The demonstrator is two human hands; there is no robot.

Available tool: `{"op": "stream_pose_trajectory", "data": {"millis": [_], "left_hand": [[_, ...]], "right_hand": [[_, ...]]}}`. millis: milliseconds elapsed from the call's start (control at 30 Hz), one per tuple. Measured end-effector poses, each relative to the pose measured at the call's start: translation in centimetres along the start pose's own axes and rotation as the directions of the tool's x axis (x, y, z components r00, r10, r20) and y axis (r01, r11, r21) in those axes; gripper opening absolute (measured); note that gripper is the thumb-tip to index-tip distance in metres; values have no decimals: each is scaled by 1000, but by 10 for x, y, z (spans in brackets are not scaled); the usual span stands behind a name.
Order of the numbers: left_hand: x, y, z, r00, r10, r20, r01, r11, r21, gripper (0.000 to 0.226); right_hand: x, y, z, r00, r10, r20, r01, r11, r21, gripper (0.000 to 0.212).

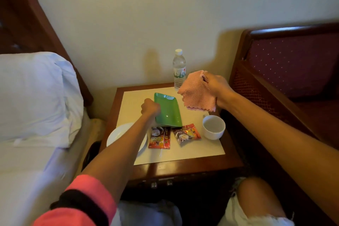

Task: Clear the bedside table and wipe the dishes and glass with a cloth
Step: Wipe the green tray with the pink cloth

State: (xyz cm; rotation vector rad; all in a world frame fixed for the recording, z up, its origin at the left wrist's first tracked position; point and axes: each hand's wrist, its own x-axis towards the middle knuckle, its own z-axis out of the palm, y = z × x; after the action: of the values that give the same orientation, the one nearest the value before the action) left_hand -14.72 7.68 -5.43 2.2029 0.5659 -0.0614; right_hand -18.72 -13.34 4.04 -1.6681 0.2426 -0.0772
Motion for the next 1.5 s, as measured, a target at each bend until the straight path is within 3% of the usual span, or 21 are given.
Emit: {"op": "stream_pose_trajectory", "data": {"millis": [100, 200, 267, 333, 467, 600, 733, 833, 1000, 1100, 1167, 1300, 1400, 1467, 1500], "left_hand": [[-16, 13, -18, 999, 51, -1, -49, 970, -238, 24], [-44, 28, -44, 994, 69, 81, -14, 841, -542, 21], [-62, 33, -59, 978, 54, 201, 90, 759, -644, 25], [-78, 33, -71, 942, 88, 322, 176, 689, -703, 24], [-93, 25, -90, 860, 178, 478, 341, 496, -799, 35], [-98, 3, -100, 827, 201, 525, 410, 425, -807, 44], [-108, -7, -93, 771, 247, 587, 435, 468, -769, 48], [-121, 3, -86, 754, 298, 586, 430, 450, -782, 50], [-125, 11, -85, 745, 367, 556, 440, 355, -825, 58], [-138, 16, -75, 722, 397, 567, 425, 392, -816, 55], [-147, 25, -70, 722, 397, 567, 407, 419, -812, 52], [-141, 31, -74, 782, 350, 516, 404, 347, -846, 54], [-129, 24, -76, 801, 351, 486, 399, 293, -869, 60], [-136, 22, -73, 774, 375, 510, 405, 325, -854, 61], [-139, 22, -71, 760, 379, 527, 409, 352, -842, 59]], "right_hand": [[-5, -14, -3, 979, -186, -80, 171, 971, -165, 35], [-15, -30, 6, 874, -468, -132, 406, 852, -331, 33], [-27, -35, 17, 783, -622, -14, 556, 709, -435, 33], [-47, -33, 31, 708, -682, 181, 674, 578, -460, 33], [-80, -8, 50, 588, -592, 550, 795, 299, -528, 51], [-90, 10, 52, 596, -423, 683, 803, 311, -508, 42], [-90, 2, 48, 695, -233, 680, 718, 184, -671, 54], [-93, -2, 51, 710, -260, 654, 700, 171, -693, 55], [-113, 2, 42, 638, -196, 745, 770, 197, -607, 53], [-101, -6, 33, 682, -250, 687, 726, 119, -677, 56], [-103, -9, 35, 723, -299, 623, 681, 159, -715, 58], [-122, -3, 38, 647, -301, 701, 758, 157, -633, 56], [-123, -3, 28, 576, -261, 774, 809, 45, -587, 56], [-114, -7, 27, 581, -257, 772, 797, -13, -604, 55], [-110, -9, 27, 612, -264, 745, 776, 16, -631, 55]]}}
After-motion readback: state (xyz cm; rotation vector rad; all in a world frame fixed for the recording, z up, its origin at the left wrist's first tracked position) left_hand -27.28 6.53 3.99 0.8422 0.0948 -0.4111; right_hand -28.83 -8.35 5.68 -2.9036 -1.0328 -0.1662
